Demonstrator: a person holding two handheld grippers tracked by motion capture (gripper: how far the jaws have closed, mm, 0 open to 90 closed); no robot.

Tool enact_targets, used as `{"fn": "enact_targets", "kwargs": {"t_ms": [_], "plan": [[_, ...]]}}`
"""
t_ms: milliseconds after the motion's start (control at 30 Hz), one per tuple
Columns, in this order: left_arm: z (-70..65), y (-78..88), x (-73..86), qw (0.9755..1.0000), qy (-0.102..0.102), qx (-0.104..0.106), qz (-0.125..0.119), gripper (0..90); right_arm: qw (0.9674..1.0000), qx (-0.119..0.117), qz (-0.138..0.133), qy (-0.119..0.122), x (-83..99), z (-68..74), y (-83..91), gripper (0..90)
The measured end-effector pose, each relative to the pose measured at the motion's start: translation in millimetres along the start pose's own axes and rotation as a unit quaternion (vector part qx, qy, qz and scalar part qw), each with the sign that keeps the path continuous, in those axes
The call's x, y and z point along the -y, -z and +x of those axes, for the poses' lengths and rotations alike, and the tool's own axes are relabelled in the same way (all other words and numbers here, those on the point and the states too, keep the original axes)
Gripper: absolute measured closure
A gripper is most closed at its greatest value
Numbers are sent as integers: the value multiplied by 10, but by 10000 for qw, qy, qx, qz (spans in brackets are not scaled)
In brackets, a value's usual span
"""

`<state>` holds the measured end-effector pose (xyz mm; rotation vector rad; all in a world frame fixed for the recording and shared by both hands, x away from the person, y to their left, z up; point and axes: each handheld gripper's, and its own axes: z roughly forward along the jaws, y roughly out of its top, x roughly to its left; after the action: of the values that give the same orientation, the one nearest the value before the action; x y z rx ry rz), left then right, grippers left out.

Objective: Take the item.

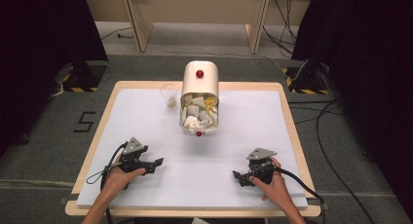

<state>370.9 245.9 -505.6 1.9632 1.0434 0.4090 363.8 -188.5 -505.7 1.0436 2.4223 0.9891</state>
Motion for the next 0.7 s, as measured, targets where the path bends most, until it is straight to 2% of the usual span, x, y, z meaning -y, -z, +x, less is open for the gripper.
{"fn": "enact_targets", "kwargs": {"t_ms": [267, 467, 700], "plan": [[-30, 17, 53, 10000, -17, 84, 48, 154, 10000, -1, 0, -3, 0, 1, 0, 32], [-86, 54, 97, 9996, -238, 60, 165, 154, 10000, 0, -1, 0, 0, 0, 0, 32], [-144, 114, 149, 9992, -359, -42, 161, 154, 10000, 0, -1, 0, 0, 0, 0, 32]]}}
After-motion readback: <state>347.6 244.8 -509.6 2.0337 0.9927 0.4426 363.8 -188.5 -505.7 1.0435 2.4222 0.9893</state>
